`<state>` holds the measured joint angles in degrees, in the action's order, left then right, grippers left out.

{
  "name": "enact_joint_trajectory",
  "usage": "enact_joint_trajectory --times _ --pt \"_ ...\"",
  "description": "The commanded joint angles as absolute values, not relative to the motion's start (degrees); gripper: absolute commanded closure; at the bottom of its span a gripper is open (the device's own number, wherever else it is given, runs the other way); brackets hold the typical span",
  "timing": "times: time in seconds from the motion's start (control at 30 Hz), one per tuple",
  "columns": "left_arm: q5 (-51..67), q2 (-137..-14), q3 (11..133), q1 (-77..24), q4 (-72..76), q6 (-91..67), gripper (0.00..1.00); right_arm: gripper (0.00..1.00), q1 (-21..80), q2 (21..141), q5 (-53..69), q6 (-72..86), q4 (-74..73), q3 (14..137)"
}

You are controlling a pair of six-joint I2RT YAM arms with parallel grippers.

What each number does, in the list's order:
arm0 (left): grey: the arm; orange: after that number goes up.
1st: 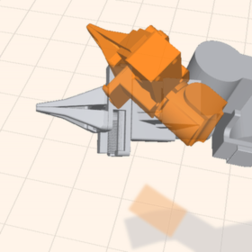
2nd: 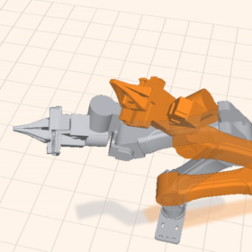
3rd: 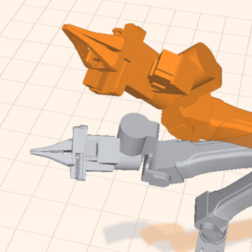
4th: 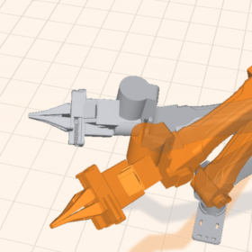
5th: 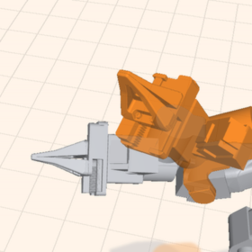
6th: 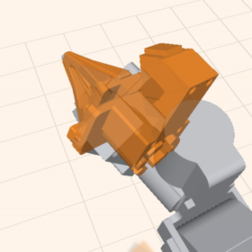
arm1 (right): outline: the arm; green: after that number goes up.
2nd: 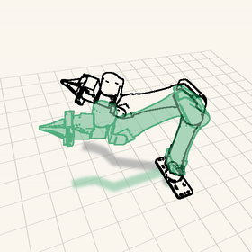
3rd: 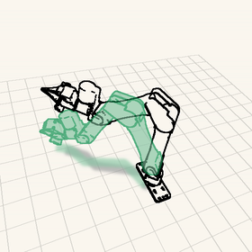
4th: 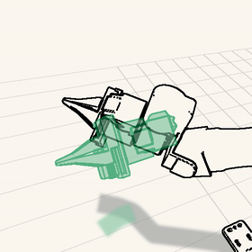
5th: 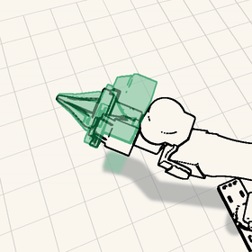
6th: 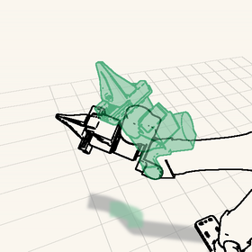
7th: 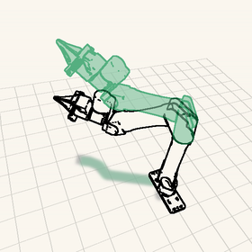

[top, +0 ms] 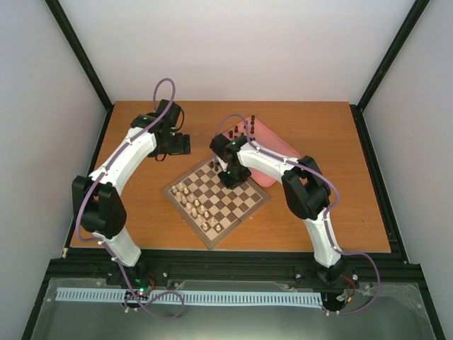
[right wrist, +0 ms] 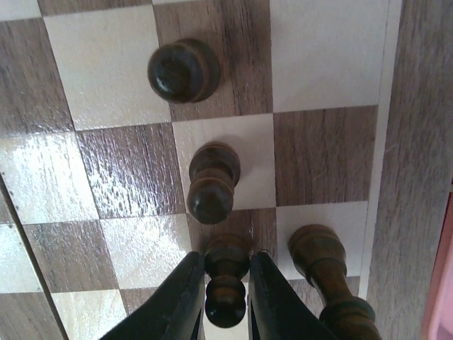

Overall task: Set up the chess pieces on the board
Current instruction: Place the chess piece on the chessboard.

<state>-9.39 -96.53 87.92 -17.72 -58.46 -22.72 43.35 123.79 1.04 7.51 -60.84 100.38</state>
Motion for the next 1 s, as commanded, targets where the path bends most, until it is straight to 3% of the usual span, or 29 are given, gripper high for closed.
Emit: enact_joint_trajectory --times 0.0,0.57,0.77,0.9,0.97 --pt "-9.4 -96.6 88.9 -17.2 -58.8 -22.9 0.00 0.80 43.1 121.0 1.5 7.6 -61.0 99.2" --pt "-9.1 -95.9 88.4 -17.2 -58.5 -22.8 0.00 0.67 43.1 113.0 6.1 6.6 -66.7 102.6" --pt "-8.3 -96.2 88.8 -17.2 -58.3 -22.9 0.00 0.54 42.2 109.2 4.5 7.3 -66.2 108.3" --pt "-8.2 -96.1 89.3 -17.2 -58.4 -22.8 0.00 0.37 37.6 114.0 4.6 9.8 -65.2 114.7" --pt "-8.3 -95.8 89.4 -17.2 -58.5 -22.7 0.00 0.36 34.8 117.3 4.1 10.6 -64.5 118.5"
